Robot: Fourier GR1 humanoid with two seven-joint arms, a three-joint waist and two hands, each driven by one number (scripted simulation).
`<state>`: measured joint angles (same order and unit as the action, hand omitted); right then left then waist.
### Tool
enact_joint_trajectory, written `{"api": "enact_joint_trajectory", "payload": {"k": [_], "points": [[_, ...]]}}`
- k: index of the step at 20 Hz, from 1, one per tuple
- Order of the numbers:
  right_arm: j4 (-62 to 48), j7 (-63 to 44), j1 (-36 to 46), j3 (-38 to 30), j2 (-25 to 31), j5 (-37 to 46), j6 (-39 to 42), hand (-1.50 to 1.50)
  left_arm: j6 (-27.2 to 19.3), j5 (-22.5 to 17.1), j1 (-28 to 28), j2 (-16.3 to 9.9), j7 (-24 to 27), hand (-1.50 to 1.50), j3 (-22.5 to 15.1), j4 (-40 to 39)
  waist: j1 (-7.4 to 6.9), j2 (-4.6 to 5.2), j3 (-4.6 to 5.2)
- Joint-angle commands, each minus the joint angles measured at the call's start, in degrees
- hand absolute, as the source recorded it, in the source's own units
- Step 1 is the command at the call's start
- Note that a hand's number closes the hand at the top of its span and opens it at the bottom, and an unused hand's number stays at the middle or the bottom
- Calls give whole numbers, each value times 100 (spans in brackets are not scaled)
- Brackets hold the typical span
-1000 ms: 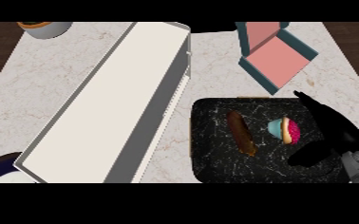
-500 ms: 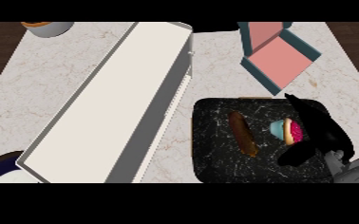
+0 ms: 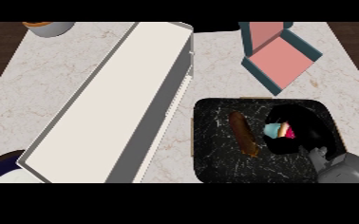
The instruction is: Pick the cupcake from the tray and place it in the tiered shelf
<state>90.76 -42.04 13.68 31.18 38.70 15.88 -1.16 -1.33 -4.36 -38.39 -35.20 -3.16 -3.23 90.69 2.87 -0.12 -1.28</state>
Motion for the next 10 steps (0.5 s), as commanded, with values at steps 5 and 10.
{"api": "enact_joint_trajectory", "payload": {"k": [5,10], "points": [[-237,97,262,-9,-126,385,-260,150,94,-318,1424,895,350,0,-423,626,220,24,167],[22,659,632,473,-111,735,39,150,195,-265,1352,808,427,0,-279,677,17,5,168]]}}
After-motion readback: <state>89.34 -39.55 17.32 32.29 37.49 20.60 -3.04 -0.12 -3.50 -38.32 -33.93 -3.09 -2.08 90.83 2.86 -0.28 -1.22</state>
